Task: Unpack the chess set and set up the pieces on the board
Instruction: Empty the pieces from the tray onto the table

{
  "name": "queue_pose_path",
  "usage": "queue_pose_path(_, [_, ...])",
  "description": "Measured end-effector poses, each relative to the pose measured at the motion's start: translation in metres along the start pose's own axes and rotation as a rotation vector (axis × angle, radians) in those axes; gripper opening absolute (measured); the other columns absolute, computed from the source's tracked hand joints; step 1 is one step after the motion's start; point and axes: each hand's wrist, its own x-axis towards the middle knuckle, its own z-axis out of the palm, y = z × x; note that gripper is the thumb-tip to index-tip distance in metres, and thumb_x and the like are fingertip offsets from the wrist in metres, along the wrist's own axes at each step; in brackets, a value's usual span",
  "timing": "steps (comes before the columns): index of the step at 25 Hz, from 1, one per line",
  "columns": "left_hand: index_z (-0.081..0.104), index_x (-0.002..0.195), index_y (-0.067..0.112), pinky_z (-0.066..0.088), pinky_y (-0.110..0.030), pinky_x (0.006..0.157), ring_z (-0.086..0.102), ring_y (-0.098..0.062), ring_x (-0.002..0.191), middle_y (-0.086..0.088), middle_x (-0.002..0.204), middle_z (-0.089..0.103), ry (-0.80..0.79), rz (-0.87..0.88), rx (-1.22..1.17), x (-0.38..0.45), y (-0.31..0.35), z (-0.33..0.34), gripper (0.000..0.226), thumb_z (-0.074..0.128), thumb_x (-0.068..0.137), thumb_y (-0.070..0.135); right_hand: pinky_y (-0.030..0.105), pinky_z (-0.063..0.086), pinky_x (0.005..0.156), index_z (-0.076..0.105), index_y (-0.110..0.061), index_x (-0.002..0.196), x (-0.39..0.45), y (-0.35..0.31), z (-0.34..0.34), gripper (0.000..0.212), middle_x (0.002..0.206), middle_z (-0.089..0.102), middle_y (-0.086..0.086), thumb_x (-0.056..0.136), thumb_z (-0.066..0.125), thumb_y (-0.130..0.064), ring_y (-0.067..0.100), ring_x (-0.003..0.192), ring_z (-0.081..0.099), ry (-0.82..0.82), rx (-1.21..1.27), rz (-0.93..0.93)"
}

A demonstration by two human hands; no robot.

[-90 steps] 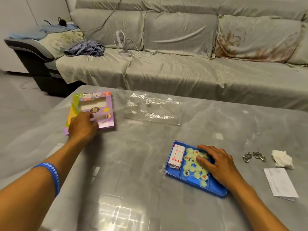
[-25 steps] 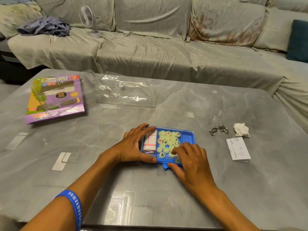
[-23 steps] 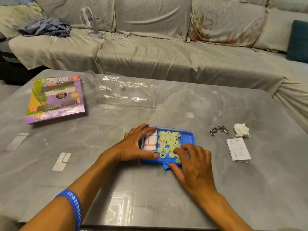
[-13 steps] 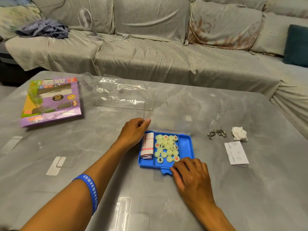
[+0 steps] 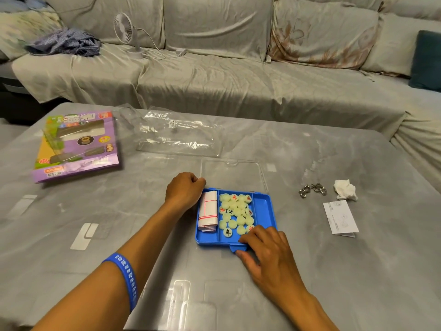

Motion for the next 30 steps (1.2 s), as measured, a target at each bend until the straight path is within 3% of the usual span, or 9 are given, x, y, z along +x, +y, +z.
queue_pose_path(4, [0.052, 0.085, 0.014, 0.051, -0.033, 0.065, 0.068, -0.019, 0.072, -0.003, 0.077, 0.069, -0.106, -0.12, -0.453, -0.02, -0.006, -0.016, 0.025, 0.057, 0.09, 0.038, 0.005, 0.038, 0.076, 0.062, -0.027, 0.099, 0.002, -0.02, -0.004, 0.032, 0.097, 0.057, -0.014, 0.088, 0.048, -0.053, 0.001, 0.093, 0.048, 0.031, 0.212, 0.083])
queue_pose_path(7, [0.052, 0.085, 0.014, 0.051, -0.033, 0.06, 0.067, -0.02, 0.063, -0.006, 0.071, 0.066, -0.096, -0.135, -0.718, -0.038, -0.012, -0.028, 0.023, 0.06, 0.089, 0.035, 0.013, 0.044, 0.079, 0.062, -0.028, 0.097, 0.006, -0.04, -0.005, 0.027, 0.098, 0.053, -0.017, 0.084, 0.057, -0.051, 0.003, 0.097, 0.05, 0.048, 0.419, 0.12])
queue_pose_path(14, [0.056, 0.09, 0.012, 0.05, -0.031, 0.055, 0.067, -0.018, 0.062, -0.005, 0.073, 0.066, 0.037, -0.139, -0.809, -0.054, -0.02, -0.044, 0.022, 0.057, 0.092, 0.034, 0.022, 0.049, 0.087, 0.055, -0.029, 0.121, 0.037, -0.08, -0.031, 0.05, 0.122, 0.053, -0.019, 0.086, 0.046, -0.064, 0.008, 0.114, 0.05, 0.161, 0.628, 0.236])
queue_pose_path(19, [0.056, 0.093, 0.011, 0.053, -0.032, 0.06, 0.066, -0.022, 0.071, -0.01, 0.084, 0.065, 0.102, -0.154, -0.822, -0.06, -0.024, -0.033, 0.022, 0.052, 0.094, 0.033, 0.035, 0.045, 0.088, 0.057, -0.03, 0.096, 0.083, -0.12, -0.029, 0.033, 0.095, 0.064, -0.01, 0.082, 0.058, -0.06, 0.012, 0.094, 0.055, -0.145, 0.329, 0.484])
queue_pose_path(22, [0.056, 0.091, 0.011, 0.054, -0.039, 0.068, 0.065, -0.024, 0.072, -0.013, 0.084, 0.065, 0.099, -0.161, -0.821, -0.061, -0.026, -0.032, 0.021, 0.052, 0.094, 0.031, 0.031, 0.051, 0.07, 0.06, -0.024, 0.077, 0.088, -0.131, -0.021, 0.016, 0.076, 0.066, -0.008, 0.081, 0.069, -0.037, 0.011, 0.074, 0.062, -0.182, 0.625, 0.582])
queue_pose_path(24, [0.055, 0.087, 0.012, 0.054, -0.042, 0.071, 0.062, -0.024, 0.073, -0.014, 0.086, 0.064, 0.088, -0.172, -0.841, -0.061, -0.031, -0.032, 0.021, 0.053, 0.093, 0.032, 0.024, 0.049, 0.057, 0.065, -0.017, 0.073, 0.088, -0.124, -0.033, 0.01, 0.067, 0.066, -0.005, 0.081, 0.072, -0.019, 0.008, 0.062, 0.062, -0.063, 1.003, 0.668])
queue_pose_path(26, [0.054, 0.087, 0.012, 0.051, -0.039, 0.066, 0.06, -0.022, 0.072, -0.01, 0.085, 0.062, 0.073, -0.184, -0.869, -0.063, -0.033, -0.032, 0.022, 0.053, 0.093, 0.033, 0.019, 0.046, 0.052, 0.065, -0.015, 0.073, 0.086, -0.089, -0.048, 0.012, 0.066, 0.067, -0.004, 0.081, 0.072, -0.009, 0.007, 0.057, 0.06, 0.178, 1.075, 0.748])
queue_pose_path(28, [0.054, 0.091, 0.012, 0.05, -0.032, 0.059, 0.06, -0.018, 0.07, -0.006, 0.083, 0.061, 0.081, -0.2, -0.879, -0.065, -0.035, -0.031, 0.022, 0.052, 0.094, 0.033, 0.022, 0.047, 0.059, 0.065, -0.017, 0.077, 0.078, -0.033, -0.058, 0.009, 0.072, 0.067, -0.002, 0.081, 0.072, -0.013, 0.011, 0.064, 0.061, 0.332, 0.822, 0.821])
queue_pose_path(30, [0.054, 0.092, 0.011, 0.047, -0.029, 0.056, 0.059, -0.017, 0.069, -0.005, 0.083, 0.061, 0.087, -0.206, -0.879, -0.066, -0.037, -0.03, 0.022, 0.051, 0.094, 0.033, 0.03, 0.048, 0.067, 0.066, -0.016, 0.084, 0.062, 0.016, -0.058, 0.006, 0.078, 0.067, 0.0, 0.082, 0.07, -0.02, 0.019, 0.075, 0.062, 0.331, 0.571, 0.906])
